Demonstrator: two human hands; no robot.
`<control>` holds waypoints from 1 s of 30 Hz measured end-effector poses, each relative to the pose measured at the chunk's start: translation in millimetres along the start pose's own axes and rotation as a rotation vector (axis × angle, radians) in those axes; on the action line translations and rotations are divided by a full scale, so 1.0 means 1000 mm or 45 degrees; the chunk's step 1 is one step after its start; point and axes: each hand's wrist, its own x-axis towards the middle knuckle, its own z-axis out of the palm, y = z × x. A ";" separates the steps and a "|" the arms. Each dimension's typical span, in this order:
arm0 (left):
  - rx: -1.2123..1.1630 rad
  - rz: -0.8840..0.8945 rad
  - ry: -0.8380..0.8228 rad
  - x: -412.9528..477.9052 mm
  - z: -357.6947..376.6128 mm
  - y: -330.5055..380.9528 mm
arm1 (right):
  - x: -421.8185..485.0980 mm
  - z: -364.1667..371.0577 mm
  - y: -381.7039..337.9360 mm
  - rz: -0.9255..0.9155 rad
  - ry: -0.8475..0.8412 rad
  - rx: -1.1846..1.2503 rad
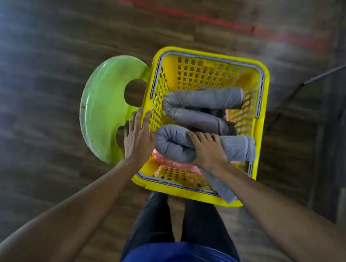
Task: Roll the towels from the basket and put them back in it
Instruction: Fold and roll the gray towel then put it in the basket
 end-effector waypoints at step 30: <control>-0.131 0.060 -0.097 0.015 0.046 -0.018 | 0.085 0.098 0.031 0.047 -0.631 -0.028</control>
